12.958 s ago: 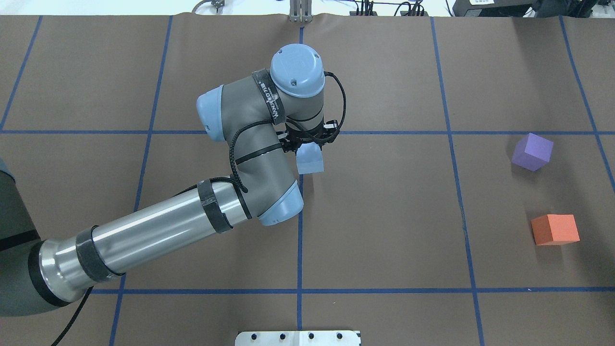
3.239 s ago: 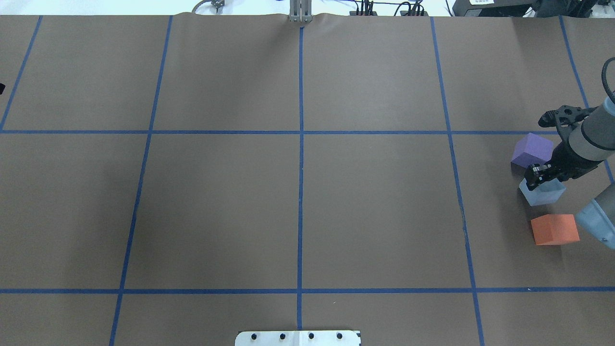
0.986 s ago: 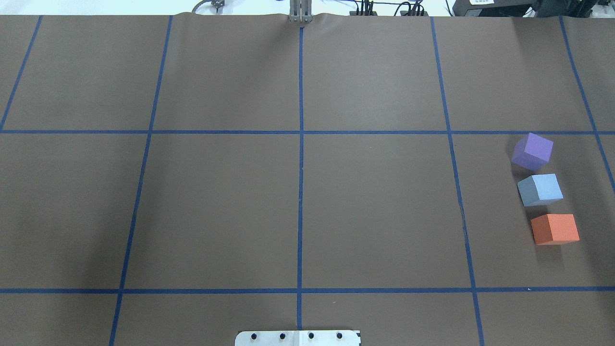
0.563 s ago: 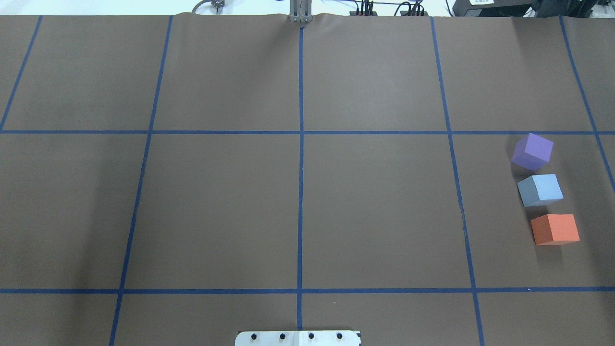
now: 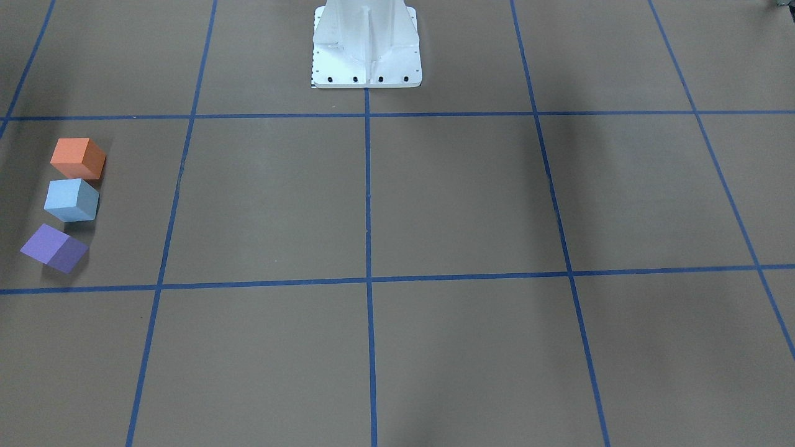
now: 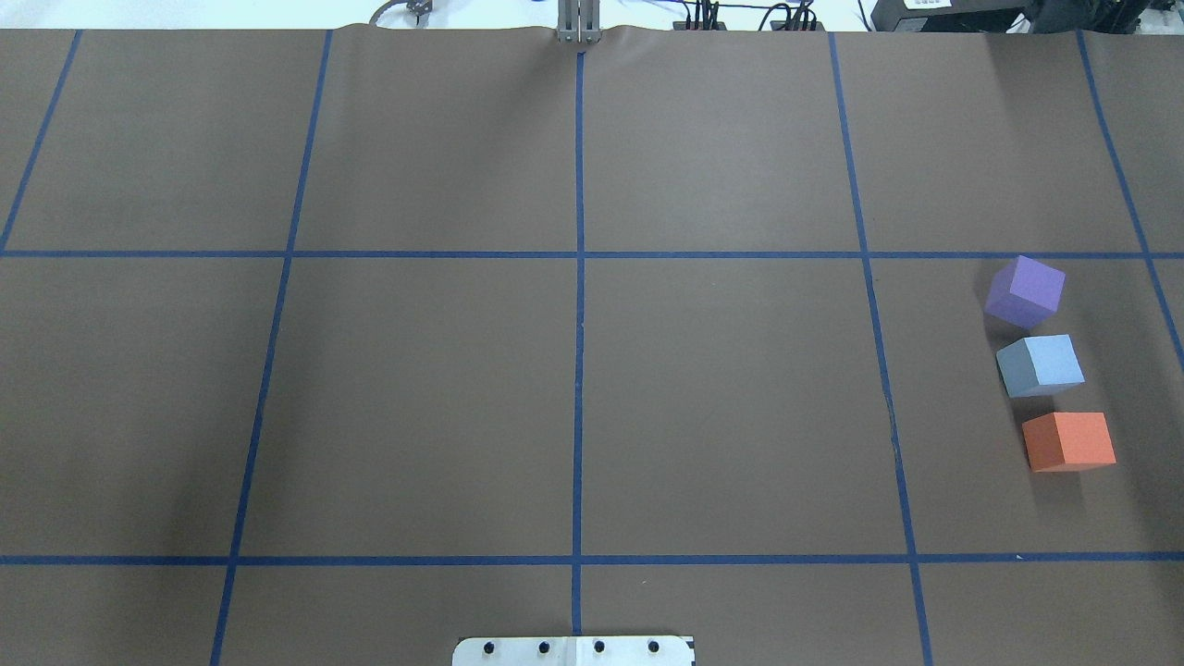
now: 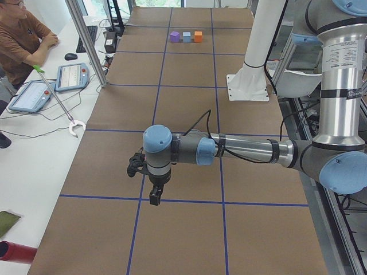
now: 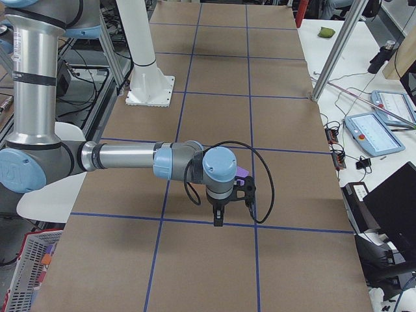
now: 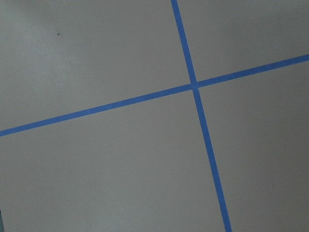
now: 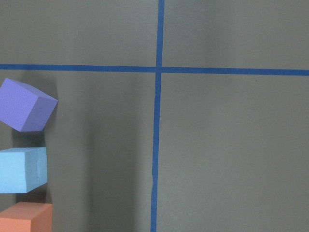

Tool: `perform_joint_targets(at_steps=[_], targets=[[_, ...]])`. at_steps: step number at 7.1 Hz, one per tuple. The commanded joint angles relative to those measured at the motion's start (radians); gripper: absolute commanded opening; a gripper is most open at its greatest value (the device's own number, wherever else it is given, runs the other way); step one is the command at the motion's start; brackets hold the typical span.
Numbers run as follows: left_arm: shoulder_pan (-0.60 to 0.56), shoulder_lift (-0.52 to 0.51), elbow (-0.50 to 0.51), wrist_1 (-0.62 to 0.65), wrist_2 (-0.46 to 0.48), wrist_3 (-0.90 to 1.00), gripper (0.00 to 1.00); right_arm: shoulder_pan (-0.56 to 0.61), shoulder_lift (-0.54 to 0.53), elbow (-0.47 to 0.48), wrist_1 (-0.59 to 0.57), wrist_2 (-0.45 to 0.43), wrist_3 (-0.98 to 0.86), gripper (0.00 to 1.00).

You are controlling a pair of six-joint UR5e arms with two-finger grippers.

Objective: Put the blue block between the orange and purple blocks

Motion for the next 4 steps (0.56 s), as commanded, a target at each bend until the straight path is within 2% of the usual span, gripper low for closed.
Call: perform_joint_targets(at_steps=[1, 4], targets=[[0.0, 0.002, 0.004, 0.012, -0.061, -0.036, 1.0, 0.0, 0.0, 0.007, -0.03, 0.014, 0.002, 1.0], [0.0, 0.007, -0.002, 0.007, -0.053, -0.027, 1.0, 0.0, -0.016, -0.011, -0.021, 0.006, -0.016, 1.0]])
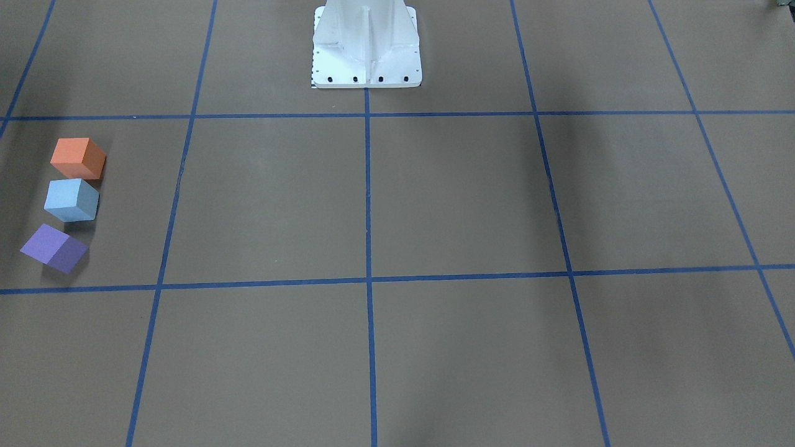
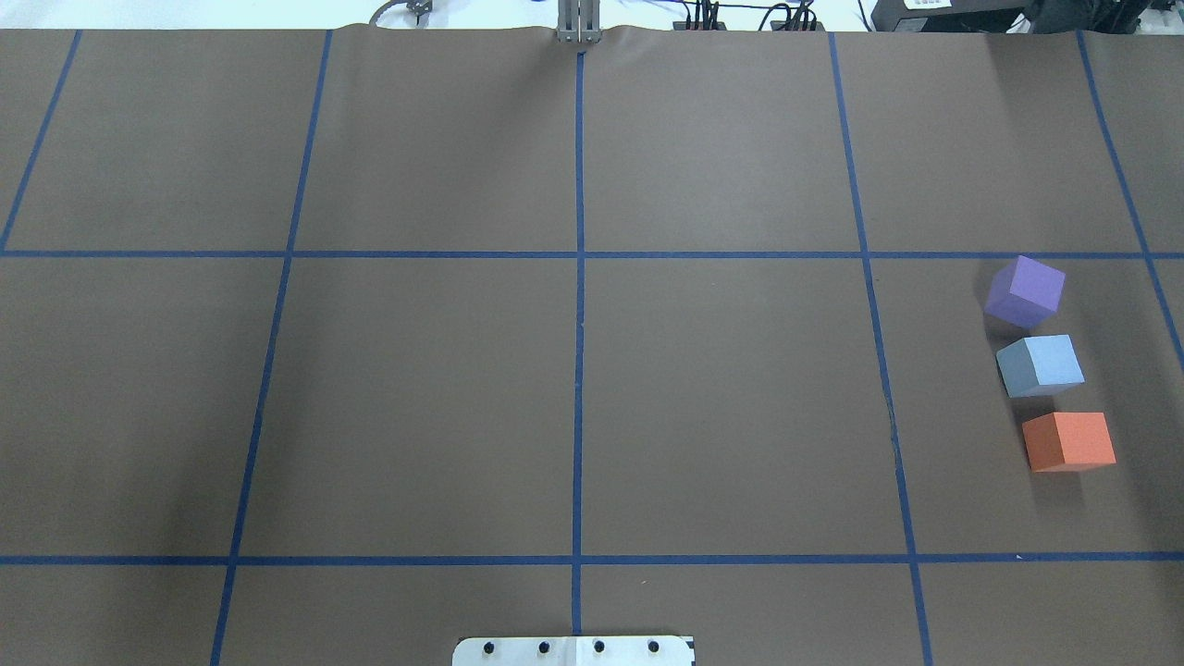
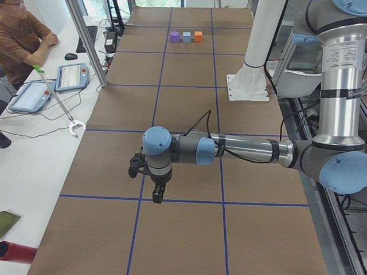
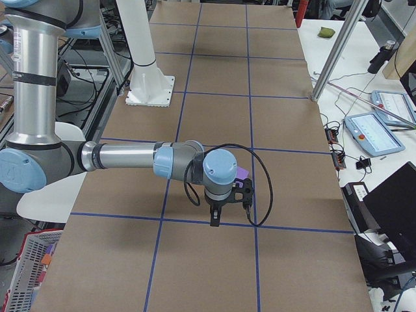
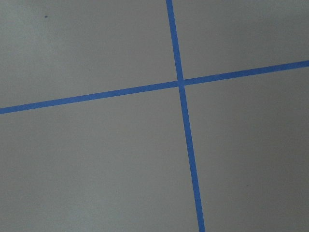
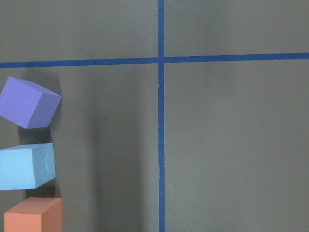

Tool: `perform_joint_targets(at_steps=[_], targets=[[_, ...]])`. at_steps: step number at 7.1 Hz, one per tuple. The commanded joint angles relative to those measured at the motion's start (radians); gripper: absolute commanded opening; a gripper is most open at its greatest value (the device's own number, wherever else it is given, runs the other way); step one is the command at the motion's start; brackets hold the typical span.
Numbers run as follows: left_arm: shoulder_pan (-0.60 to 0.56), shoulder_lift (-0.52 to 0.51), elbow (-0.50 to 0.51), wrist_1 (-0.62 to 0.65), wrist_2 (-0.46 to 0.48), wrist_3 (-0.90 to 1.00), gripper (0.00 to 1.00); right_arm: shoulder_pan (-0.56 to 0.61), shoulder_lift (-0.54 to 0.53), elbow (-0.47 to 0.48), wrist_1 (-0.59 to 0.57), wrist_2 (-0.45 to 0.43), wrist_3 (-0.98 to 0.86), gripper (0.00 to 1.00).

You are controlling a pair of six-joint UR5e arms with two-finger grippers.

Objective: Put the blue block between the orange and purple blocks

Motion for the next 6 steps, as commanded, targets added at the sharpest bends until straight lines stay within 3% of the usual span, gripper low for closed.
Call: perform_joint_targets(at_steps=[1, 6], targets=[[0.0, 0.003, -0.007, -0.001, 0.001, 0.001, 1.0, 0.0, -0.006, -0.002, 0.002, -0.001, -0.005, 1.0], [0.0, 0.001, -0.004, -0.001, 0.0, 0.001, 1.0, -0.003, -0.001, 0.009, 0.002, 0.001, -0.002, 1.0]])
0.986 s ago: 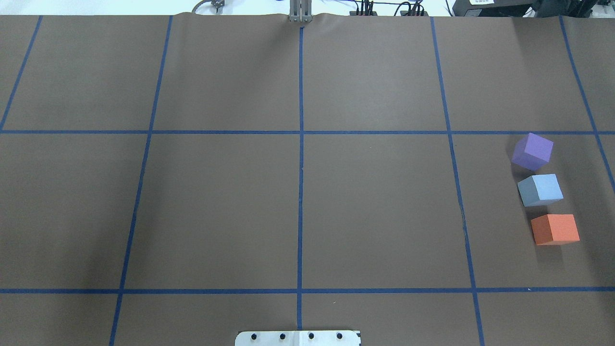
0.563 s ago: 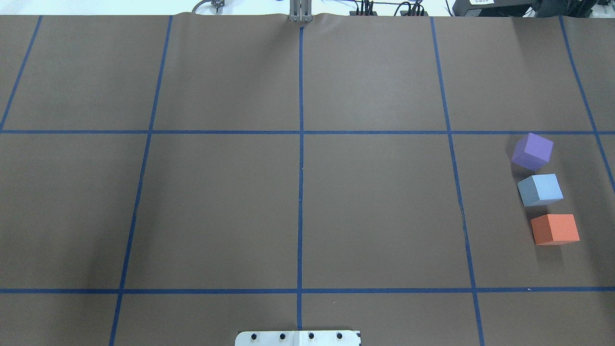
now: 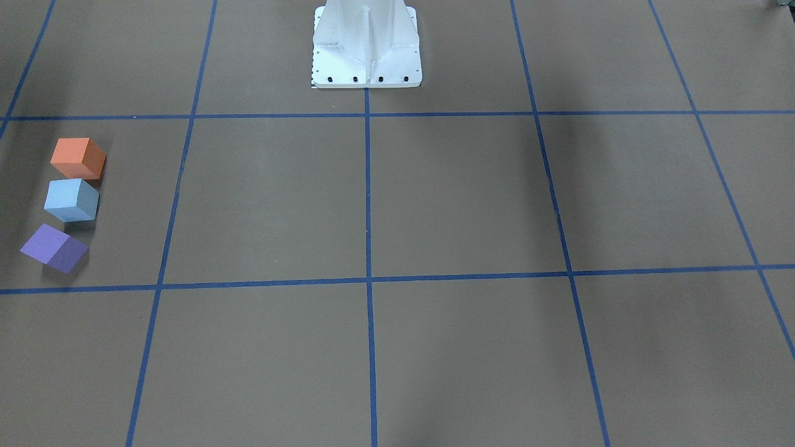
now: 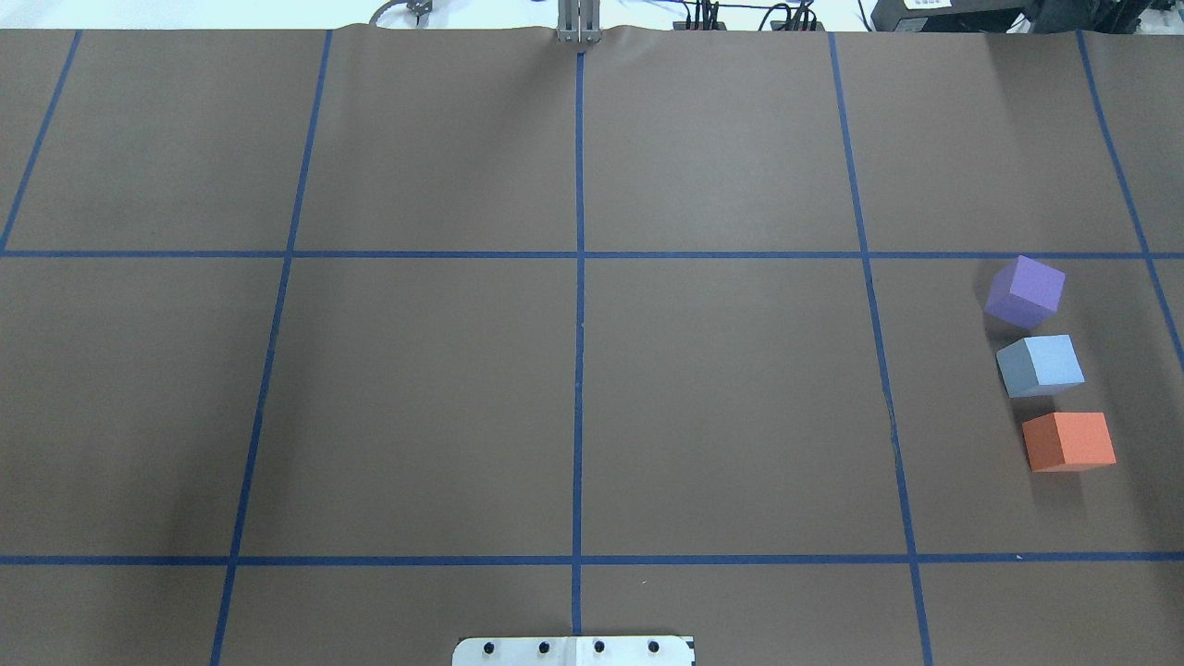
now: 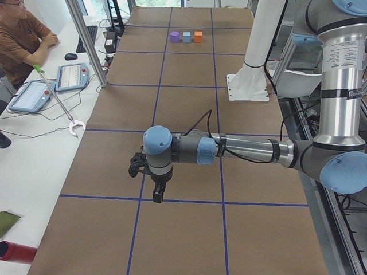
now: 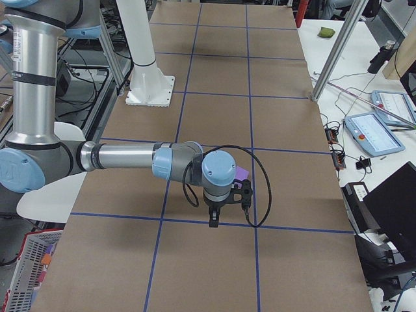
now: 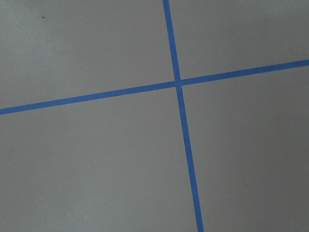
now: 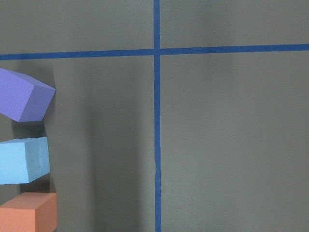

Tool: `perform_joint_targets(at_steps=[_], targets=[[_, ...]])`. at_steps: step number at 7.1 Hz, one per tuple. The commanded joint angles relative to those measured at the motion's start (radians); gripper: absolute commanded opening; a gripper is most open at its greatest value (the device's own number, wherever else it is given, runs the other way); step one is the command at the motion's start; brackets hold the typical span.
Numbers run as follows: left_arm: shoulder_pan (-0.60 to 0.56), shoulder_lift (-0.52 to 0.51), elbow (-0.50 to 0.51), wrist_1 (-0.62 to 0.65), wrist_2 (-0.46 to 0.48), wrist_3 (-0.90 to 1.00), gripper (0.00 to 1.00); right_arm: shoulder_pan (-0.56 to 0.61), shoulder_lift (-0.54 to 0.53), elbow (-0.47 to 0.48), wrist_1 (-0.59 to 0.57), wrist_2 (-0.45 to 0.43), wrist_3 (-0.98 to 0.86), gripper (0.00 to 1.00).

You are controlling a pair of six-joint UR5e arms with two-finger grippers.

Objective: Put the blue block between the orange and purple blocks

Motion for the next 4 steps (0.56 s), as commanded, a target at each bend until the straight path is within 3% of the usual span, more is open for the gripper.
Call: perform_joint_targets(at_steps=[1, 4], targets=[[0.002, -0.001, 0.002, 0.0, -0.001, 0.0, 1.0, 0.001, 0.006, 0.006, 0.0, 0.0, 0.0, 1.0], [0.002, -0.004, 0.008, 0.0, -0.001, 0.0, 1.0, 0.001, 0.008, 0.008, 0.0, -0.002, 0.003, 1.0]])
